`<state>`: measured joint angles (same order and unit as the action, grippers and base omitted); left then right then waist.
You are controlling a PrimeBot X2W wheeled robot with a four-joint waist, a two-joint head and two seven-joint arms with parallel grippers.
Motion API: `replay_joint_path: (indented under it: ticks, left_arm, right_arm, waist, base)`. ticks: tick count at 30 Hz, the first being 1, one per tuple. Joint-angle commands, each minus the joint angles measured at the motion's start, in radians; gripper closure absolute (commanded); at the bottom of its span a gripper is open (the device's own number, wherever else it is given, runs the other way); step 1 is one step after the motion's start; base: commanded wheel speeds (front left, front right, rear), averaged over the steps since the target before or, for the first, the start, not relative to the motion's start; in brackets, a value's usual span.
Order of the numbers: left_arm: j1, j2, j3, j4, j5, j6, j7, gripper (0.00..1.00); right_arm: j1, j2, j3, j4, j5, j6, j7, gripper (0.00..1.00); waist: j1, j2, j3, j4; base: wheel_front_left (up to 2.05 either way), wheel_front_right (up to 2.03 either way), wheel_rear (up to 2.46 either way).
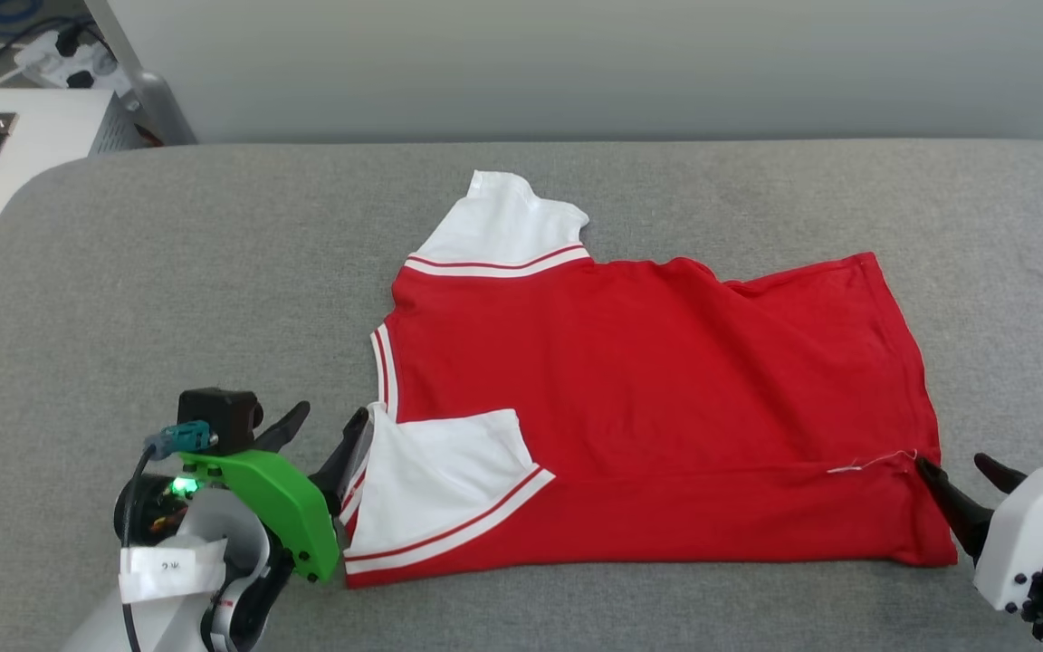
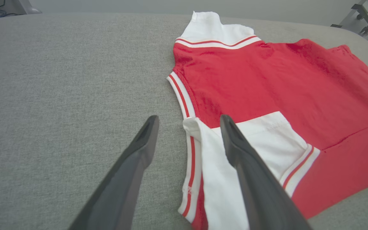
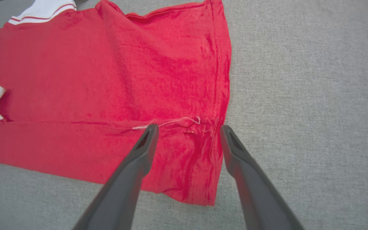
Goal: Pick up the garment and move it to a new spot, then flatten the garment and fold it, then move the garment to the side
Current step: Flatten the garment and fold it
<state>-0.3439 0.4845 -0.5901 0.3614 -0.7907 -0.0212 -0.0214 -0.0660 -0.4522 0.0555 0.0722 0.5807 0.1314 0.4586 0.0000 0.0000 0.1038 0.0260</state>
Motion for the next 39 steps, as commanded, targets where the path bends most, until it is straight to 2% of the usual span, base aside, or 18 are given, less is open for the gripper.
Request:
replay_joint_path:
  ticks: [1,8,11,17,22,28,39]
  left_arm:
    - [0.032,0.002,0.013,-0.029,-0.018,0.026,0.0,0.0]
    - [0.161,0.007,0.038,-0.2,-0.081,0.146,0.066,0.0]
    - [0.214,0.028,0.023,-0.266,-0.087,0.2,0.127,0.0]
    - [0.264,0.059,-0.013,-0.361,-0.075,0.272,0.217,0.0]
    - [0.262,0.069,-0.029,-0.373,-0.058,0.306,0.253,0.0]
    - [0.245,0.064,-0.035,-0.322,-0.042,0.337,0.268,0.0]
    - [0.209,0.029,-0.04,-0.219,-0.037,0.351,0.264,0.0]
  right_arm:
    - [0.027,0.011,-0.013,-0.022,-0.017,-0.001,0.013,0.0]
    - [0.128,0.072,-0.09,-0.126,-0.077,-0.001,0.103,0.0]
    - [0.163,0.109,-0.131,-0.168,-0.113,-0.001,0.156,0.0]
    - [0.197,0.172,-0.182,-0.239,-0.159,-0.001,0.224,0.0]
    - [0.198,0.199,-0.191,-0.272,-0.177,-0.001,0.242,0.0]
    - [0.186,0.211,-0.198,-0.284,-0.188,-0.001,0.248,0.0]
    - [0.164,0.21,-0.198,-0.274,-0.187,-0.001,0.238,0.0]
  waist:
    - [0.0,0.0,-0.052,0.002]
    - [0.0,0.0,-0.078,0.003]
    - [0.0,0.0,-0.075,0.002]
    - [0.0,0.0,-0.051,-0.005]
    - [0.0,0.0,-0.016,-0.018]
    - [0.0,0.0,0.03,-0.038]
    - [0.0,0.0,0.083,-0.052]
  base:
    - [0.0,0.0,0.0]
    - [0.0,0.0,0.0]
    - [0.0,0.0,0.0]
    - [0.0,0.0,0.0]
    - [0.0,0.0,0.0]
    - [0.0,0.0,0.0]
    - [0.0,0.0,0.0]
